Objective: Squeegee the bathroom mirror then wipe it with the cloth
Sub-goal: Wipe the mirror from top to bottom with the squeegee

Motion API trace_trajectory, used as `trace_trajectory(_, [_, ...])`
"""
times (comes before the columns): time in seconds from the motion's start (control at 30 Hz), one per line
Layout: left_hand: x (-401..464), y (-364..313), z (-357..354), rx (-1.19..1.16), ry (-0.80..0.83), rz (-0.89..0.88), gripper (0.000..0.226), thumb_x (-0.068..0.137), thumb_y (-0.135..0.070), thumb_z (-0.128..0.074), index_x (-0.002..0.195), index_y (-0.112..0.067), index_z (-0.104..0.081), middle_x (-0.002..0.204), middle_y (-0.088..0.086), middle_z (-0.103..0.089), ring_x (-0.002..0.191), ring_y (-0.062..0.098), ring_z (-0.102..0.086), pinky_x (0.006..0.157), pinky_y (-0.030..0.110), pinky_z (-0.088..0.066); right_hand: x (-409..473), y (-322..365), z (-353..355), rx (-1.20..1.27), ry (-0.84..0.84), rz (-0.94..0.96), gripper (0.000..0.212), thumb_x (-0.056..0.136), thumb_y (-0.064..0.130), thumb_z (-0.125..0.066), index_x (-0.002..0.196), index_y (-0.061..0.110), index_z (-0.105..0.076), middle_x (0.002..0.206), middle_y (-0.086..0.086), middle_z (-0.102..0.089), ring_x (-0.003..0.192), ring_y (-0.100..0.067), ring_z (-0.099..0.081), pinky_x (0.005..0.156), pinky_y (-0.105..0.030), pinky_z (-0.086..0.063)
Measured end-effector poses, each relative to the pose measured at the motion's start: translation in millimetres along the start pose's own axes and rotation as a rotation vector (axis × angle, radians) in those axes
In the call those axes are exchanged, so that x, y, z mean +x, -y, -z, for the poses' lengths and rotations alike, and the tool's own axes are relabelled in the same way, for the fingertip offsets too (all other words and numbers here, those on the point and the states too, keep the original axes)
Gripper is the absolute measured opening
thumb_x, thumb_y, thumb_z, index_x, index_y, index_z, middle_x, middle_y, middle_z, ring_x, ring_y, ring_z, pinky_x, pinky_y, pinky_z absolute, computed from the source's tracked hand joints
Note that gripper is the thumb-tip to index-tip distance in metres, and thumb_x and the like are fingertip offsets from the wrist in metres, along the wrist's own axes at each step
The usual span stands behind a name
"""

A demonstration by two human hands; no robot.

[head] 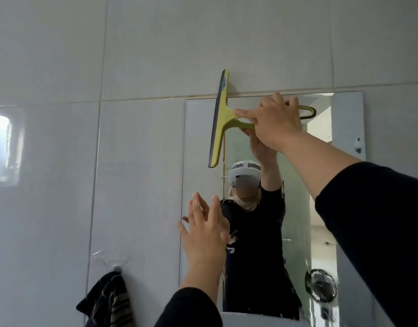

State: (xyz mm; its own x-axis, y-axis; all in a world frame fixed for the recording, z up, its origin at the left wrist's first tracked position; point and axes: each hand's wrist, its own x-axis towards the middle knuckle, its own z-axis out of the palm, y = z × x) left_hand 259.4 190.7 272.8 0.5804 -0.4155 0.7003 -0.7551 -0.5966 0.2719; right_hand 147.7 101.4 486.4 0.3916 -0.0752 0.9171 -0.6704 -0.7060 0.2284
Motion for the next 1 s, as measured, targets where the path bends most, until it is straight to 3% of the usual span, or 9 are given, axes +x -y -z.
trace_trajectory(0.23, [-10.9,-37.1,-6.6,-0.118,-0.081,-0.132,0.086,0.090,-0.043,-0.048,0.146,-0.038,0.016,0.156,0.004,0.026,0.145,0.024,0.020,0.112,0.056,0.010,-19.4,-32.7,4.2,0.008,0.004,-0.042,0.048,0.102,0.024,-0.034,0.137,0.057,-0.031,0.106,-0.003,-0.049,0.110,-0.026,-0.040,0.088,-0.043,-0.030])
trace_trajectory(0.5, [-5.9,-66.9,-18.7,-0.096,-0.026,-0.184,0.078,0.091,-0.036,-0.051,0.148,-0.033,0.003,0.157,0.006,0.022,0.145,0.026,0.020,0.114,0.059,-0.003,-43.6,-93.4,25.1,-0.073,0.065,-0.115,0.048,0.103,0.024,-0.030,0.137,0.057,-0.033,0.112,-0.006,-0.051,0.116,-0.028,-0.039,0.094,-0.045,-0.028])
trace_trajectory(0.7, [-4.2,-67.2,-25.4,-0.138,-0.059,-0.190,0.086,0.089,-0.030,-0.056,0.148,-0.033,0.006,0.156,0.007,0.022,0.145,0.027,0.018,0.114,0.057,-0.021,-63.9,-132.5,30.5,-0.104,0.111,-0.235,0.051,0.102,0.022,-0.033,0.139,0.057,-0.030,0.113,-0.007,-0.052,0.114,-0.029,-0.041,0.093,-0.045,-0.031])
trace_trajectory(1.0, [-3.8,-65.2,-27.6,-0.195,-0.063,-0.210,0.087,0.087,-0.027,-0.060,0.150,-0.033,0.000,0.157,0.008,0.018,0.145,0.027,0.015,0.113,0.054,-0.022,-118.5,-125.4,15.9,0.106,0.100,-0.407,0.045,0.101,0.027,-0.036,0.143,0.040,-0.036,0.109,-0.014,-0.066,0.100,-0.037,-0.060,0.078,-0.037,-0.047])
